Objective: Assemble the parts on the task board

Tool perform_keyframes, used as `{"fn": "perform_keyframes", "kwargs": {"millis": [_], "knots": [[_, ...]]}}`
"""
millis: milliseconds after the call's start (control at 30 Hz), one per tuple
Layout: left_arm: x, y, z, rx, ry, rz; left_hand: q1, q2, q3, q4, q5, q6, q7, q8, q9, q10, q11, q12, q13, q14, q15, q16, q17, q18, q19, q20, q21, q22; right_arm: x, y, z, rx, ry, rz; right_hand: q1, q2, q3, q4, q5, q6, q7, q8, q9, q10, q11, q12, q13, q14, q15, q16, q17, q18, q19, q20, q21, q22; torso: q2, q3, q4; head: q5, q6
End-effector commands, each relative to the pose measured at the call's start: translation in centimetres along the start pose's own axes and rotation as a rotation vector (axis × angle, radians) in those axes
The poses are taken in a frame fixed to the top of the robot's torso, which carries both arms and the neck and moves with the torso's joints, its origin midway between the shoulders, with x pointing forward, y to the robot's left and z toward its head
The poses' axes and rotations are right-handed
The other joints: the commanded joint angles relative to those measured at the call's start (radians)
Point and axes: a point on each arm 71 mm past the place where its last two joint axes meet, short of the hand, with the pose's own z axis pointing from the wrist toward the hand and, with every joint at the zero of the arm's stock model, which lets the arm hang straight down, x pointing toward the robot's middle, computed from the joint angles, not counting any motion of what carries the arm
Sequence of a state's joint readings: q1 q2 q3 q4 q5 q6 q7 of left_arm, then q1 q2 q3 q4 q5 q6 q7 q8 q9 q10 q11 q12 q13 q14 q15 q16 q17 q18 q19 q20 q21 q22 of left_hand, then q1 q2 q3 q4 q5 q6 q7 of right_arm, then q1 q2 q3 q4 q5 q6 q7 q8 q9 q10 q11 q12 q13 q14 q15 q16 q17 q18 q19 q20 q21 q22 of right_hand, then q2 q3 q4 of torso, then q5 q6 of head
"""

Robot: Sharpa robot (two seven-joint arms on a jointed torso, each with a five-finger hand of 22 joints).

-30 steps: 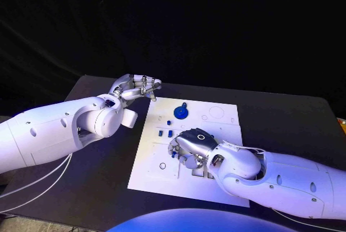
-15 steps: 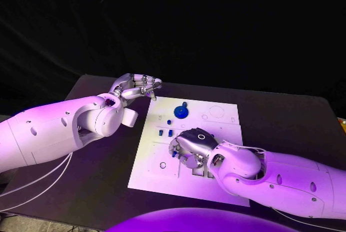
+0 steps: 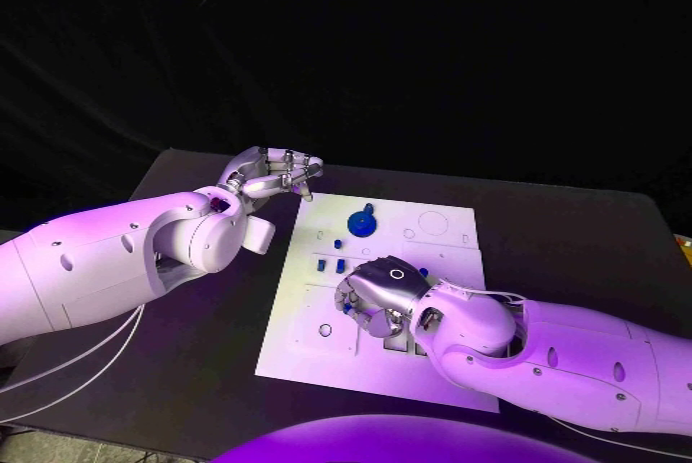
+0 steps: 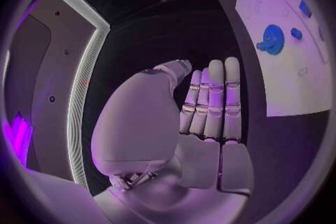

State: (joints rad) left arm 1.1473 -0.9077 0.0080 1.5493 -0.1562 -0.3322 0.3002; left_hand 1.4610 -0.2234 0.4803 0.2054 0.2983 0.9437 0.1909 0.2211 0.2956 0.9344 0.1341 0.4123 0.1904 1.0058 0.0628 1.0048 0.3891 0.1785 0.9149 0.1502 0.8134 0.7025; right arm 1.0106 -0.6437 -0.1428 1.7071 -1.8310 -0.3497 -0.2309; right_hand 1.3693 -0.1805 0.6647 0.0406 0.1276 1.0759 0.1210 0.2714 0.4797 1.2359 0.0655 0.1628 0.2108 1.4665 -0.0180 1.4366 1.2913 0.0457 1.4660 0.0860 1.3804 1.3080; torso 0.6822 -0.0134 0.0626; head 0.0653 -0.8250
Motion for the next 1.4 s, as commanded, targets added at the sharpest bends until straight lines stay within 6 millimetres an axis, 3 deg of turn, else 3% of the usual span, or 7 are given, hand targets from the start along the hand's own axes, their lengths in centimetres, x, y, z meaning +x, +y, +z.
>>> {"fn": "perform_keyframes", "kwargs": {"millis": [33,133,267,400,1067,1267,1400], "knots": [[0.2,-0.1,0.0,0.003,0.019,-0.010,0.008,-0.001,-0.003,-0.006,0.004,-0.007,0.002,0.006,0.001,-0.004,-0.001,-0.001,-0.001,-0.004,-0.003,-0.004,-0.001,0.003,-0.002,0.002,-0.002,0.000,0.8,0.2,-0.1,-0.010,0.053,-0.022,-0.015,0.001,-0.011,-0.001,0.011,-0.003,0.000,0.006,0.012,0.006,-0.012,-0.009,-0.001,0.049,-0.004,0.001,0.000,-0.005,0.030,-0.005,-0.004,0.194,0.000,0.0003,-0.0003,-0.001,0.000],[0.2,-0.1,0.0,0.001,0.019,-0.010,0.008,-0.001,-0.003,-0.006,0.004,-0.008,0.002,0.006,0.001,-0.005,-0.001,-0.001,-0.001,-0.004,-0.003,-0.004,0.000,0.004,-0.002,0.002,-0.002,0.000,0.7,0.2,-0.1,-0.008,0.046,-0.020,-0.033,-0.002,-0.030,0.001,0.023,-0.022,0.005,-0.002,0.012,-0.012,-0.005,-0.026,-0.005,0.049,0.001,0.002,0.000,-0.004,0.028,-0.002,-0.009,0.193,0.000,0.0005,-0.0002,-0.001,0.001],[0.2,-0.1,0.0,0.000,0.019,-0.010,0.008,-0.001,-0.003,-0.006,0.004,-0.008,0.003,0.007,0.001,-0.007,-0.001,0.000,-0.001,-0.005,-0.002,-0.004,-0.001,0.003,-0.002,0.003,-0.001,0.000,0.5,0.0,-0.2,-0.001,0.019,-0.014,-0.051,-0.016,-0.042,0.004,0.035,-0.076,0.028,-0.039,-0.003,-0.048,0.013,-0.049,-0.012,0.048,0.016,0.002,-0.002,-0.001,0.022,0.008,-0.026,0.188,-0.001,0.0004,-0.0010,-0.003,0.003],[0.1,0.0,0.0,-0.001,0.020,-0.011,0.008,-0.001,-0.003,-0.006,0.004,-0.008,0.003,0.007,0.001,-0.008,-0.001,0.000,-0.001,-0.006,-0.002,-0.004,-0.001,0.003,-0.002,0.003,-0.001,0.000,0.3,-0.2,-0.4,0.005,-0.010,-0.007,-0.074,-0.048,-0.056,0.010,0.045,-0.142,0.047,-0.088,-0.027,-0.118,0.038,-0.073,-0.028,0.041,0.037,-0.006,-0.019,0.011,-0.003,0.027,-0.091,0.166,0.000,0.0005,-0.0010,-0.005,0.006],[-0.3,0.0,-0.1,-0.006,0.013,-0.008,0.007,-0.001,-0.003,-0.006,0.004,-0.010,0.003,0.008,0.002,-0.012,0.001,0.000,-0.002,-0.010,-0.001,-0.006,-0.001,0.003,-0.003,0.004,-0.002,0.001,-2.8,-1.6,-3.3,0.040,-0.130,0.034,-0.082,-0.056,-0.070,0.015,0.059,-0.132,0.044,-0.090,-0.030,-0.141,0.040,-0.069,-0.034,0.035,0.040,-0.014,-0.034,0.018,-0.015,0.033,-0.126,0.154,-0.001,-0.0002,-0.0010,-0.023,0.018],[-0.4,0.0,-0.2,-0.006,0.015,-0.008,0.007,-0.001,-0.003,-0.006,0.004,-0.010,0.003,0.008,0.002,-0.012,0.001,0.000,-0.002,-0.010,-0.001,-0.006,-0.001,0.003,-0.003,0.004,-0.002,0.001,-4.9,-5.0,-5.2,0.138,-0.084,0.068,-0.092,-0.066,-0.085,0.021,0.055,-0.131,0.043,-0.093,-0.033,-0.148,0.039,-0.064,-0.037,0.036,0.039,-0.013,-0.034,0.021,-0.019,0.034,-0.141,0.148,-0.002,-0.0014,-0.0035,-0.035,0.024],[-0.4,0.0,-0.2,-0.006,0.017,-0.009,0.007,-0.001,-0.004,-0.006,0.004,-0.010,0.003,0.009,0.002,-0.013,0.001,0.001,-0.002,-0.010,-0.001,-0.007,-0.001,0.003,-0.004,0.004,-0.002,0.001,-5.6,-7.3,-6.4,0.197,-0.015,0.053,-0.108,-0.083,-0.160,0.040,0.068,-0.155,0.040,-0.114,-0.044,-0.196,0.039,-0.063,-0.054,0.035,0.040,-0.012,-0.035,0.033,-0.040,0.035,-0.205,0.124,-0.002,-0.0005,-0.0036,-0.041,0.028]]}}
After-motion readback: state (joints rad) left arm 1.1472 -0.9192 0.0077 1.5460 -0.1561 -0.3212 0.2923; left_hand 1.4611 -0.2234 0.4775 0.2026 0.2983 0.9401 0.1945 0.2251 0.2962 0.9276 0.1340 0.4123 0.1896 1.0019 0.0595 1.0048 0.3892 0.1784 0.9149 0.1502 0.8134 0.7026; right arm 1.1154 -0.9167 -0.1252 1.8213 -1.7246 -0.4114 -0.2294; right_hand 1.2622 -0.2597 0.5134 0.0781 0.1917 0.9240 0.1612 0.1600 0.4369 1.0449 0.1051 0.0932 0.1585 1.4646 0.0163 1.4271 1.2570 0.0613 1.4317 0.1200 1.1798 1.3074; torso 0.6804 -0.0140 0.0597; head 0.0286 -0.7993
